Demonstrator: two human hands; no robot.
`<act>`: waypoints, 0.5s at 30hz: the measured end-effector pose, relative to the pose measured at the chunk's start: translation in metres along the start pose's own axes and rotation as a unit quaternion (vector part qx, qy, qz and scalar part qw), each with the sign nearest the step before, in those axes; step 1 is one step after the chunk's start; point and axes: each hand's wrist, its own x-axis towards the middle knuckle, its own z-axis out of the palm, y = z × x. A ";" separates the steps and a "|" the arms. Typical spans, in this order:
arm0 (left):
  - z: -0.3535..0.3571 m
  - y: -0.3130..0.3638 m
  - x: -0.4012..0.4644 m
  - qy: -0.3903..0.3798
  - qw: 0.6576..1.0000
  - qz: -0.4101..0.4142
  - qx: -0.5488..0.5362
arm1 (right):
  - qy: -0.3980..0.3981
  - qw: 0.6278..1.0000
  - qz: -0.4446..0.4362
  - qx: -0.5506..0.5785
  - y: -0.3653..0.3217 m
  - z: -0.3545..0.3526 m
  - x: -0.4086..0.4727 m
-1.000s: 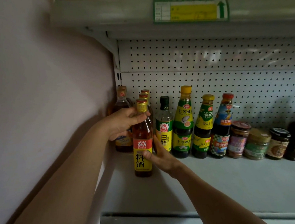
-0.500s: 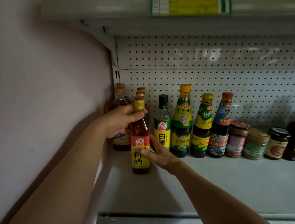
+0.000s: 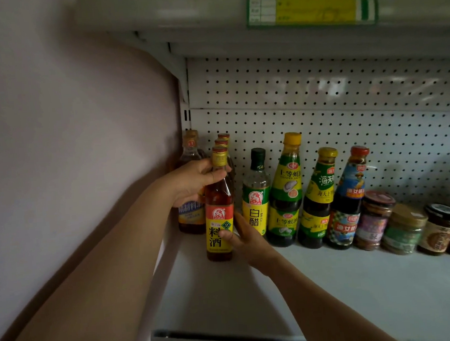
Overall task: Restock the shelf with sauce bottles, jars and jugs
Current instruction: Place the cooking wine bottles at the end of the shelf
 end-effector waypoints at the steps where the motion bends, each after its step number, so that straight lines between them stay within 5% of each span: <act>1: -0.001 0.000 0.002 -0.003 1.000 -0.002 -0.004 | 0.007 1.000 0.003 -0.003 0.001 0.001 0.002; 15: -0.004 -0.002 0.027 0.026 0.999 -0.012 -0.012 | 0.058 0.998 0.005 -0.015 0.007 0.009 0.024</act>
